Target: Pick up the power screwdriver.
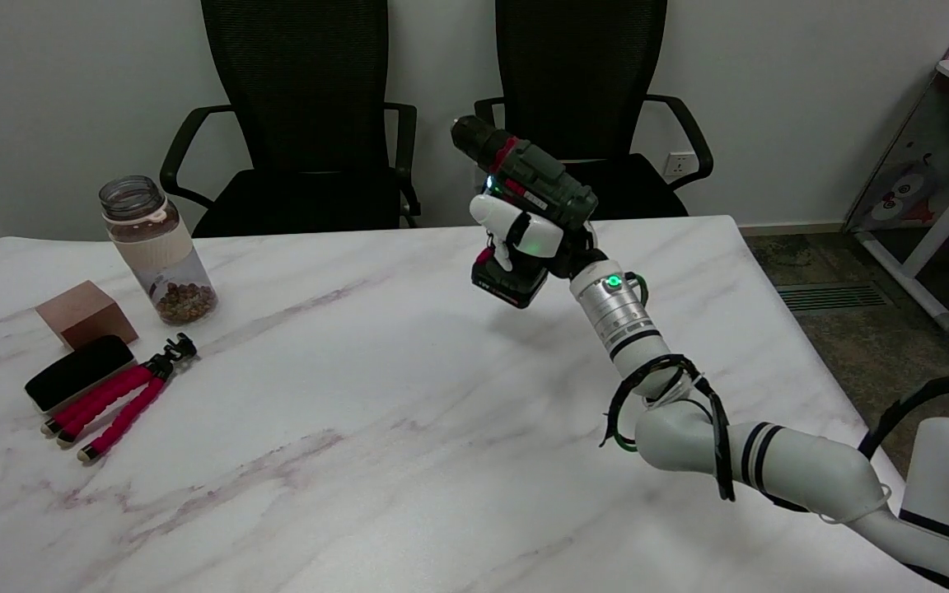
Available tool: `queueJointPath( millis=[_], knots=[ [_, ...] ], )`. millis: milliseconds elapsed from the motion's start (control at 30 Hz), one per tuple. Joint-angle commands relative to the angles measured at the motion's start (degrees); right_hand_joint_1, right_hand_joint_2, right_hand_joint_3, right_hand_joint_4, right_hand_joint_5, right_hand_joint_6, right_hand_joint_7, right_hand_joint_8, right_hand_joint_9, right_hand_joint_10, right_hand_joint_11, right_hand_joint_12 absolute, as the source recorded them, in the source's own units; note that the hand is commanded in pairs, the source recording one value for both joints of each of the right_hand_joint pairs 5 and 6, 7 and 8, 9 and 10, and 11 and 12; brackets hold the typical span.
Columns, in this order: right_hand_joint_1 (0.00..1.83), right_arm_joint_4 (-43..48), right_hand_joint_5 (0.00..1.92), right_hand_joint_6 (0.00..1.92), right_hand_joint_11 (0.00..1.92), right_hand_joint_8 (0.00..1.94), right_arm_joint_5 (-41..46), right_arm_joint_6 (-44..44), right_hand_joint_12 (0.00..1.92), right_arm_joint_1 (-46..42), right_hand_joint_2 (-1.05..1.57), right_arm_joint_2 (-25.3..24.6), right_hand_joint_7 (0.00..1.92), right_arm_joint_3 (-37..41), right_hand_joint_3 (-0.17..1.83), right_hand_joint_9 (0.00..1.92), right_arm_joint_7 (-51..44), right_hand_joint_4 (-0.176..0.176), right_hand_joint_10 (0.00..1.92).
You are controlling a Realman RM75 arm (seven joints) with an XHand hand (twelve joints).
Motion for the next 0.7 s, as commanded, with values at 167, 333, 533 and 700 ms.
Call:
queueJointPath(
  millis=[167, 333, 533, 700],
  knots=[
    [0.85, -1.32, 1.70, 1.70, 1.92, 1.70, -1.74, -2.08, 1.92, 3.74, 0.31, 1.18, 1.70, -0.27, 0.63, 1.81, -0.59, 0.176, 1.81],
    [0.85, -1.32, 1.69, 1.69, 1.92, 1.69, -2.87, -3.06, 1.92, 5.16, 0.35, 1.54, 1.69, -0.02, 0.59, 1.83, -0.59, 0.176, 1.83],
    [0.84, -3.15, 1.68, 1.68, 1.92, 1.68, -3.07, -3.58, 1.92, 7.02, 0.40, 3.64, 1.68, 0.34, 0.57, 1.83, -0.59, 0.176, 1.83],
    [0.84, -5.09, 1.68, 1.68, 1.92, 1.68, -2.89, -4.63, 1.92, 8.50, 0.43, 5.39, 1.68, 0.43, 0.57, 1.83, -0.59, 0.176, 1.83]
  ],
)
